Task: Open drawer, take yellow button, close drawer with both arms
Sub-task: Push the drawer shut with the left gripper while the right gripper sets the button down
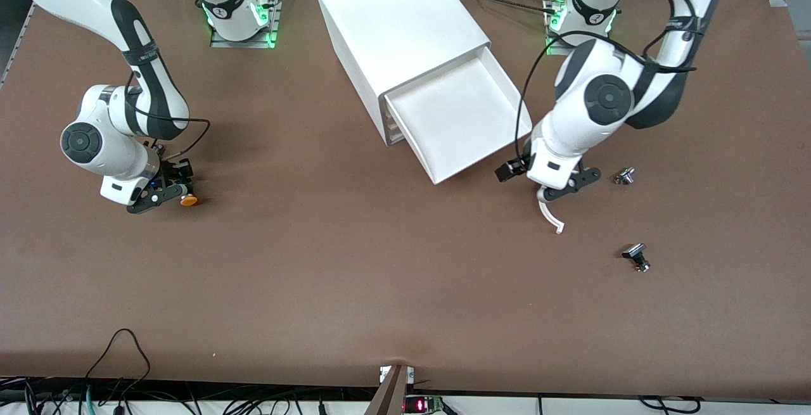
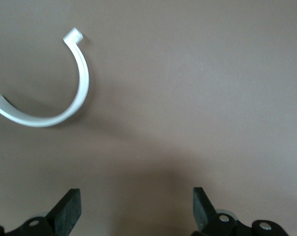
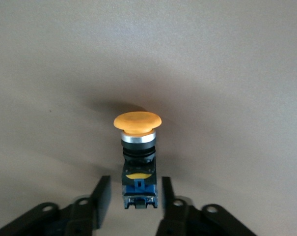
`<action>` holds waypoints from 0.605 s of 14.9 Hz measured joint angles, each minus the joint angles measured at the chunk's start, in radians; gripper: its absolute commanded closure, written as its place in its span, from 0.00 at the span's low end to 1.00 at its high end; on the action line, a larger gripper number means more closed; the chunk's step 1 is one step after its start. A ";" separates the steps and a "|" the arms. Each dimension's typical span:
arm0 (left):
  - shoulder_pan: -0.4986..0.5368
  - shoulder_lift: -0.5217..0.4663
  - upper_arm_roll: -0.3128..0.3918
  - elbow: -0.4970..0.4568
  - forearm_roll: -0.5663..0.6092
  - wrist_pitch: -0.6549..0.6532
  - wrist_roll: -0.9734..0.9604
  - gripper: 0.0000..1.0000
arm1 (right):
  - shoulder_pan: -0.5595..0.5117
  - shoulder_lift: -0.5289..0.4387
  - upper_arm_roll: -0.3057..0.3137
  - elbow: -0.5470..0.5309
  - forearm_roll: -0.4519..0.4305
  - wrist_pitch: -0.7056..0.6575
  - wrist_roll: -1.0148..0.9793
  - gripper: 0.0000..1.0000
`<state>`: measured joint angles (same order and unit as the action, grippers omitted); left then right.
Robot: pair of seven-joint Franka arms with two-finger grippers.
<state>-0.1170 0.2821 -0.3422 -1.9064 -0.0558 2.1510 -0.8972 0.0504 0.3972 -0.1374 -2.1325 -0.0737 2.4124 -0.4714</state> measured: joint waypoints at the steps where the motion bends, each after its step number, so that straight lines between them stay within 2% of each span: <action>1: -0.006 0.000 -0.015 -0.007 0.000 0.006 -0.034 0.00 | 0.000 -0.004 0.002 0.004 0.000 -0.011 0.001 0.00; 4: -0.020 0.000 -0.038 -0.014 0.000 0.008 -0.083 0.00 | 0.000 -0.029 0.018 0.051 0.003 -0.102 0.033 0.00; 7: -0.020 0.000 -0.060 -0.028 0.000 0.008 -0.088 0.00 | 0.001 -0.052 0.067 0.155 0.013 -0.223 0.082 0.00; 9: -0.021 0.000 -0.091 -0.051 0.000 0.008 -0.089 0.00 | 0.002 -0.056 0.090 0.193 0.058 -0.253 0.109 0.00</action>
<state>-0.1381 0.2817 -0.4328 -1.9572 -0.0557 2.1590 -0.9866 0.0525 0.3412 -0.0476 -1.9391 -0.0155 2.1595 -0.3624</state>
